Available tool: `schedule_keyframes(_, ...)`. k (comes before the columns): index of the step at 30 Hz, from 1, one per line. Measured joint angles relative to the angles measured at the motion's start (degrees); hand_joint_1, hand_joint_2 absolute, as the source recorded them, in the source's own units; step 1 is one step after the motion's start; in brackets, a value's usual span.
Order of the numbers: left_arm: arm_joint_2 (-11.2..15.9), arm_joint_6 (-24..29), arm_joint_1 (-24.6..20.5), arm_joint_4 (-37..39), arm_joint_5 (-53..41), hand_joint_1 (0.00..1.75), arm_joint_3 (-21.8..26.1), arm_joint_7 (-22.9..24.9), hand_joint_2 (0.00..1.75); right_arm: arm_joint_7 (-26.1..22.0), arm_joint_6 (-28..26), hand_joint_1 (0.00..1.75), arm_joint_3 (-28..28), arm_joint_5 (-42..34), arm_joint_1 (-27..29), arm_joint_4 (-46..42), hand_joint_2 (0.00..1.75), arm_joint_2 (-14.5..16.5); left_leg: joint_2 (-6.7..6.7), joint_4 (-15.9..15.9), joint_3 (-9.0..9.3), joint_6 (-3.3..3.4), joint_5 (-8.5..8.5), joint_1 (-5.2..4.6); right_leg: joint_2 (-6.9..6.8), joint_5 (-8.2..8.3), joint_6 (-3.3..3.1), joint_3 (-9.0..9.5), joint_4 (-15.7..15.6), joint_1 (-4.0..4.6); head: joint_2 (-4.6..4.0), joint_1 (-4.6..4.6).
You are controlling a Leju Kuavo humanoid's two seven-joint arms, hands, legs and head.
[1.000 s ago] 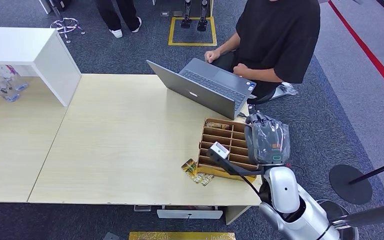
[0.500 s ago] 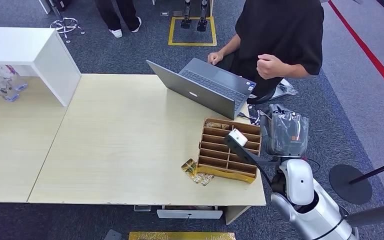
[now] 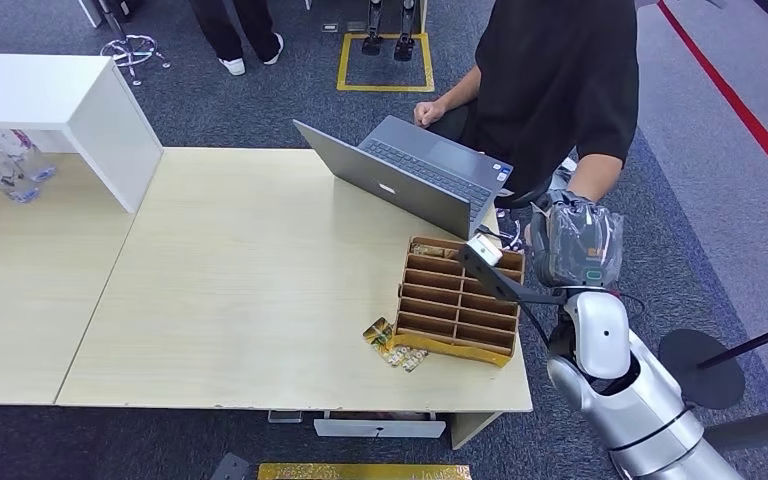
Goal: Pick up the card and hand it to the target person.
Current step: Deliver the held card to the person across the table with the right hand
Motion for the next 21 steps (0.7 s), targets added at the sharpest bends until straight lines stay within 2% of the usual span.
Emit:
schedule_keyframes(13, -0.01, 0.04, -0.01, 0.00, 0.00, 0.00, -0.87, 0.26, 0.00, 0.07, 0.20, 1.45, 0.22, -0.02, -0.25, 3.65, 1.75, -0.11, 0.00, 0.00, 0.00, 0.00, 0.00, 0.00, 0.00, 0.00, 0.00, 0.00, 0.00, 0.00, 0.00, 0.00)
schedule_keyframes(14, -0.01, 0.05, 0.00, 0.00, 0.00, 0.00, -0.92, 0.27, 0.00, 0.05, 0.34, 1.36, 0.36, -0.04, -0.24, 3.97, 1.75, -0.11, 0.00, 0.00, 0.00, 0.00, 0.00, 0.00, 0.00, 0.00, 0.00, 0.00, 0.00, 0.00, 0.00, -0.01)
schedule_keyframes(15, -0.01, 0.06, 0.00, 0.00, 0.00, 0.00, -0.93, 0.26, 0.00, 0.06, 0.51, 1.08, 0.53, -0.10, -0.23, 4.30, 1.75, -0.13, 0.00, 0.00, 0.00, 0.00, 0.00, 0.00, 0.00, 0.00, 0.00, 0.00, 0.00, 0.00, 0.00, 0.00)
schedule_keyframes(17, -0.01, 0.11, 0.00, 0.00, 0.00, 0.00, -0.93, 0.20, 0.00, 0.11, 0.83, 0.38, 0.82, -0.34, -0.15, 4.91, 1.75, -0.22, 0.00, 0.00, 0.00, 0.00, 0.00, 0.00, 0.00, 0.00, 0.00, 0.00, 0.00, 0.00, 0.00, -0.01)
schedule_keyframes(18, -0.01, 0.14, -0.01, 0.00, 0.00, 0.00, -0.93, 0.17, 0.00, 0.15, 0.98, 0.10, 0.89, -0.49, -0.10, 5.20, 1.75, -0.30, 0.00, 0.00, 0.00, 0.00, 0.00, 0.00, 0.00, 0.00, 0.00, 0.00, 0.00, 0.00, 0.00, 0.00)
schedule_keyframes(19, -0.01, 0.18, -0.01, 0.00, 0.00, 0.00, -0.93, 0.15, 0.00, 0.17, 1.19, 0.00, 0.93, -0.67, -0.05, 5.45, 1.75, -0.39, 0.00, 0.00, 0.00, 0.00, 0.00, 0.00, 0.00, 0.00, 0.00, 0.00, 0.00, 0.00, 0.00, -0.01)
schedule_keyframes(20, 0.00, 0.21, -0.01, 0.00, 0.00, 0.00, -0.93, 0.14, 0.00, 0.20, 1.45, 0.00, 0.97, -0.90, -0.01, 5.70, 1.75, -0.50, 0.00, 0.00, 0.00, 0.00, 0.00, 0.00, 0.00, 0.00, 0.00, 0.00, 0.00, 0.00, 0.00, 0.00)
schedule_keyframes(21, 0.01, 0.22, -0.02, 0.00, 0.00, 0.00, -0.93, 0.14, 0.00, 0.23, 1.79, 0.00, 1.04, -1.18, 0.01, 5.91, 1.31, -0.61, 0.00, 0.00, 0.00, 0.00, 0.00, 0.00, 0.00, 0.00, 0.00, 0.00, 0.00, 0.00, 0.00, 0.00)
